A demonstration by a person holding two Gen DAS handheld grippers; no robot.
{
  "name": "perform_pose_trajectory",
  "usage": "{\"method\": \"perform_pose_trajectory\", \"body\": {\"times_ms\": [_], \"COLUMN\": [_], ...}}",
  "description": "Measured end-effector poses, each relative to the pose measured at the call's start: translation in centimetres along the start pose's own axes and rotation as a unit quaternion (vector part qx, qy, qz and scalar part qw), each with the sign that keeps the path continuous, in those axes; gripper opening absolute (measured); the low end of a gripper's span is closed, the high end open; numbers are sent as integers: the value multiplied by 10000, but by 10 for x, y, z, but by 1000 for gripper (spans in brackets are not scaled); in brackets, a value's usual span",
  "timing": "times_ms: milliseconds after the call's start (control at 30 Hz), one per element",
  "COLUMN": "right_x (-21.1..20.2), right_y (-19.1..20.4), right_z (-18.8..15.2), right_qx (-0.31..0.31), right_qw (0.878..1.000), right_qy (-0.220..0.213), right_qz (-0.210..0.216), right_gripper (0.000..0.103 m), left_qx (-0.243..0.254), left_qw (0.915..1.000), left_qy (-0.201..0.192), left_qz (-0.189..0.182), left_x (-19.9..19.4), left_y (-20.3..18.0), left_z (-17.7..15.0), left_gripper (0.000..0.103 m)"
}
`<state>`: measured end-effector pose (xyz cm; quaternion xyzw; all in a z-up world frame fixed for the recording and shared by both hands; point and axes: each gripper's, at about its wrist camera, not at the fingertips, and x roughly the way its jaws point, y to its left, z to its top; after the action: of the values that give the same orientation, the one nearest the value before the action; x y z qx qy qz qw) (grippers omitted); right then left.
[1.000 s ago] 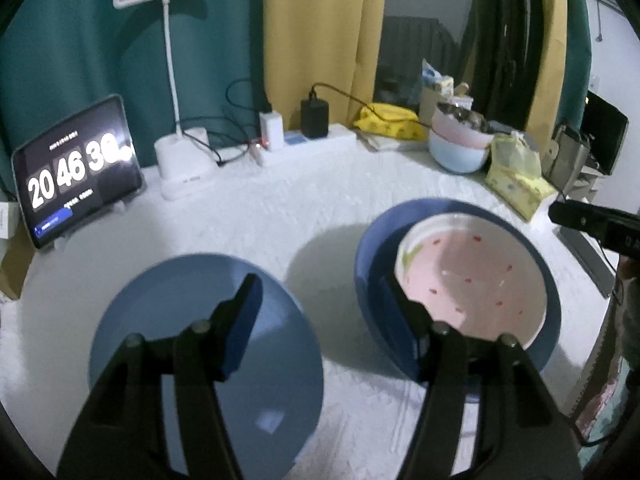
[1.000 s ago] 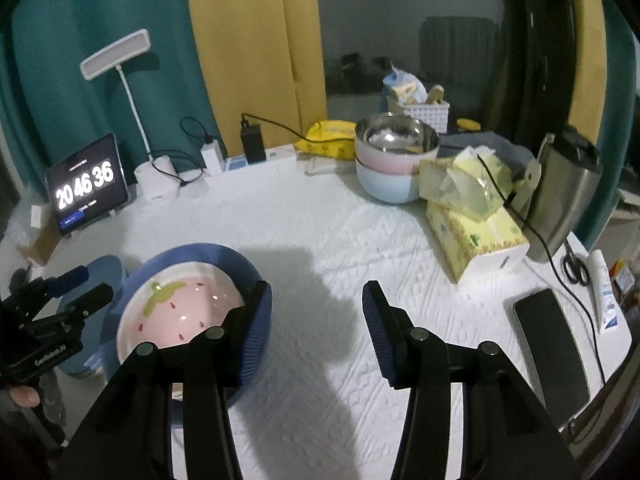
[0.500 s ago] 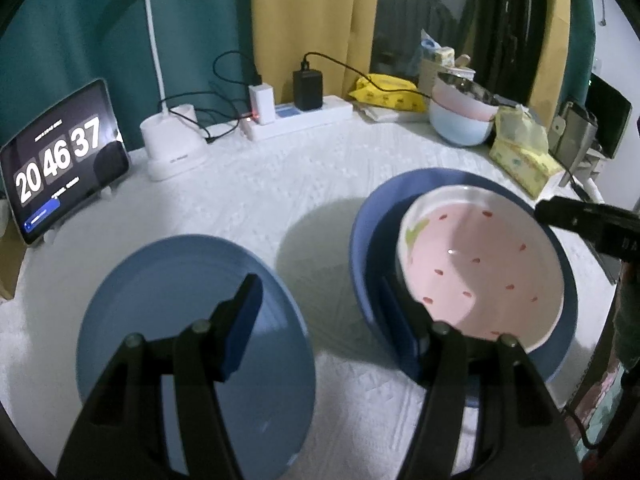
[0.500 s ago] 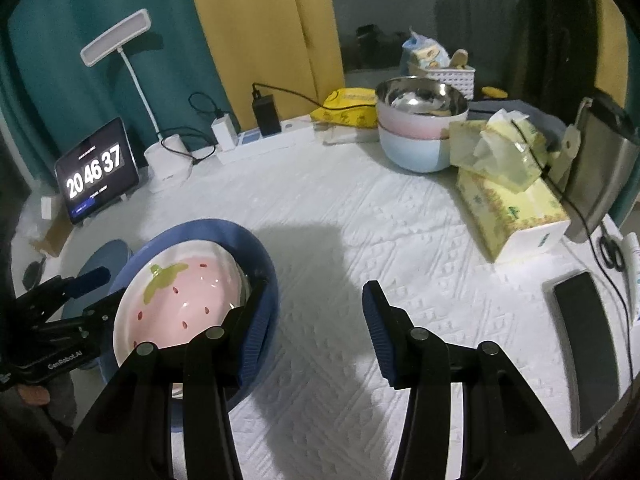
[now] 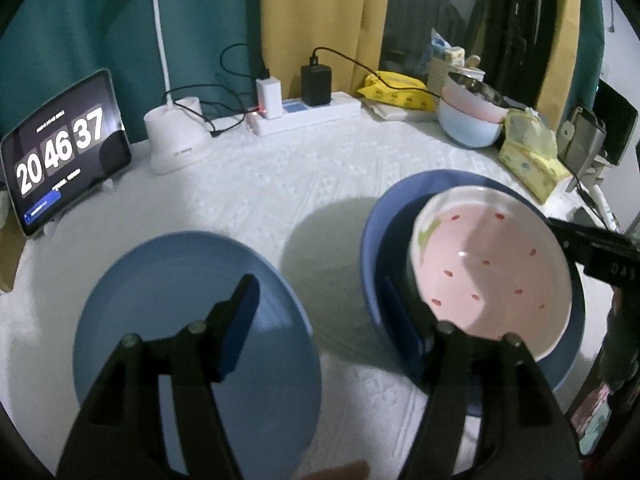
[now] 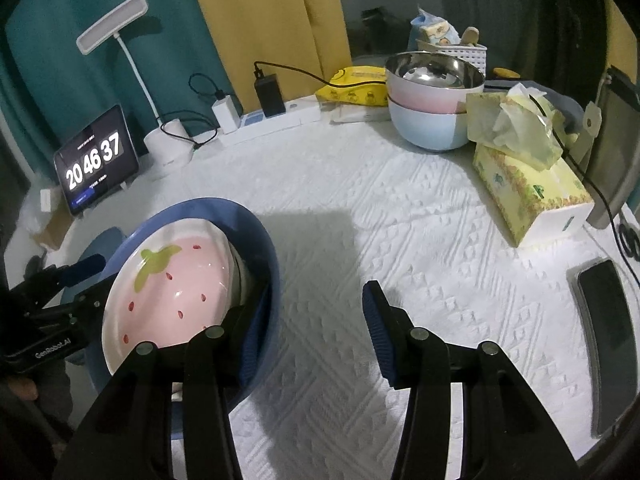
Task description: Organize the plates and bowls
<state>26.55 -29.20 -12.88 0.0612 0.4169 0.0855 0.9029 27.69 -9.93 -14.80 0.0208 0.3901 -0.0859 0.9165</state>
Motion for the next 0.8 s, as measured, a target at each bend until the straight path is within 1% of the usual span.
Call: {"method": "perform_pose_trajectory", "body": {"times_ms": [133,167,200,233,267,300,333,367,400,467,500,567,600,667,733,800], "right_x": [0,-1,-1,-1,-2,-2,-2,-3,-3,-4,-4,-5,-6,-7,-7,-7], "right_y": [-4,-4,-4,-4,-4,-4,-4,-3,-1,2,3,6,8,15,20,21], "right_z": [-3,-4,-5,-5,-6,-6,-7,-7,-8,-9,-10,-11,-11,-11,-10,-10], "right_qx": [367,431,458,492,530,558,596,624,630,642,654,676,652,581,550,547], "right_qw": [9993,9990,9988,9986,9984,9982,9980,9978,9977,9975,9974,9970,9971,9975,9977,9977], "right_qy": [-69,-97,-115,-131,-147,-163,-173,-195,-217,-265,-275,-296,-315,-357,-390,-389], "right_qz": [102,110,111,112,126,136,140,138,140,143,153,221,219,203,58,12], "right_gripper": [50,50,50,50,50,50,49,46,44,37,36,25,23,10,10,10], "left_qx": [-48,-61,-49,-18,47,216,336,383,368,277,239,207,202,190,200,206], "left_qw": [10000,9999,9998,9997,9997,9994,9990,9989,9989,9992,9993,9993,9992,9993,9993,9993], "left_qy": [-61,-84,-103,-127,-162,-230,-265,-276,-287,-287,-284,-311,-324,-314,-303,-297], "left_qz": [-56,-44,-142,-204,-161,-102,-91,-73,21,-25,-64,-87,-83,-65,-19,-13], "left_x": [0,-1,-2,-4,-5,-7,-7,-7,-7,-5,-5,-5,-5,-5,-5,-6], "left_y": [1,1,-1,-4,-8,-15,-21,-25,-28,-26,-24,-24,-24,-25,-26,-26], "left_z": [-1,-1,-2,-3,-3,-4,-4,-4,-3,-1,-1,-1,-1,-1,0,0], "left_gripper": [63,58,52,42,34,28,17,13,13,12,12,12,11,11,10,10]}}
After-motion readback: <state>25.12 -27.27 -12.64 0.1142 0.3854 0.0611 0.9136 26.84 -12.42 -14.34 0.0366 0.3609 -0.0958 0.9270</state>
